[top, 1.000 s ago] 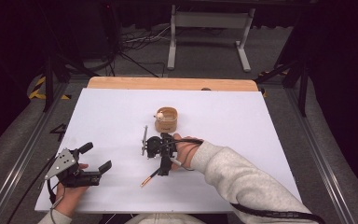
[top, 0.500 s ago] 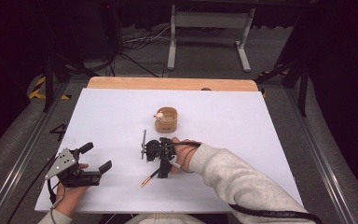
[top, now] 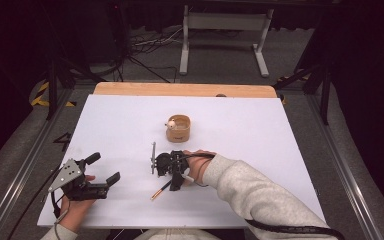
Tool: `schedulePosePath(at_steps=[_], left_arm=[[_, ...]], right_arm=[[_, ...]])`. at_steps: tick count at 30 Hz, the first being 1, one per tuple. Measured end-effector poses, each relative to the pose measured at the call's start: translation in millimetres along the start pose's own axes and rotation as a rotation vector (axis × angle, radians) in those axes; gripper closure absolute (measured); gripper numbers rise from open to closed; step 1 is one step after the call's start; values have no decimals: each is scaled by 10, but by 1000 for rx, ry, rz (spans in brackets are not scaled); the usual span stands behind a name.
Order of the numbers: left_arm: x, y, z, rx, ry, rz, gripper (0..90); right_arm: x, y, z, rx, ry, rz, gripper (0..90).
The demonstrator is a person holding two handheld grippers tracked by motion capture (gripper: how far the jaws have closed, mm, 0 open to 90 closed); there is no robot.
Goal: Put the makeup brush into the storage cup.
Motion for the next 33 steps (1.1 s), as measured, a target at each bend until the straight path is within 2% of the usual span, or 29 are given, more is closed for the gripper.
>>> schedulePosePath(at_steps=[4, 5, 7, 11, 16, 26, 31, 33], left_arm=[[2, 0, 0, -1, 1, 0, 1], [3, 1, 0, 0, -1, 1, 1], [2, 0, 0, -1, 1, 0, 1], [-1, 0, 3, -2, 0, 0, 1], [2, 0, 1, -1, 1, -1, 1], [4, 0, 0, 0, 0, 1, 1], [3, -1, 3, -1, 1, 0, 1], [2, -1, 5, -1, 1, 0, 1]], right_arm=[[5, -1, -9, 5, -5, -8, 497], [2, -4, -11, 10, -16, -25, 556], [9, -3, -16, 19, -20, -32, 609], [16, -1, -20, 31, -22, -54, 686], [53, 8, -18, 41, -2, -78, 829], [60, 13, -24, 55, 0, -89, 836], [60, 10, -87, 37, -8, -83, 837], [51, 18, -158, 12, -25, -76, 837]])
Point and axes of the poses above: each handheld gripper's, and its own axes: z roughly forward along the jaws, y roughly out of its top, x roughly to its left, the point moved 6 cm from there along z, roughly forward along the jaws, and after that the axes turned 11 degrees about -z, right-handed, at the moved point
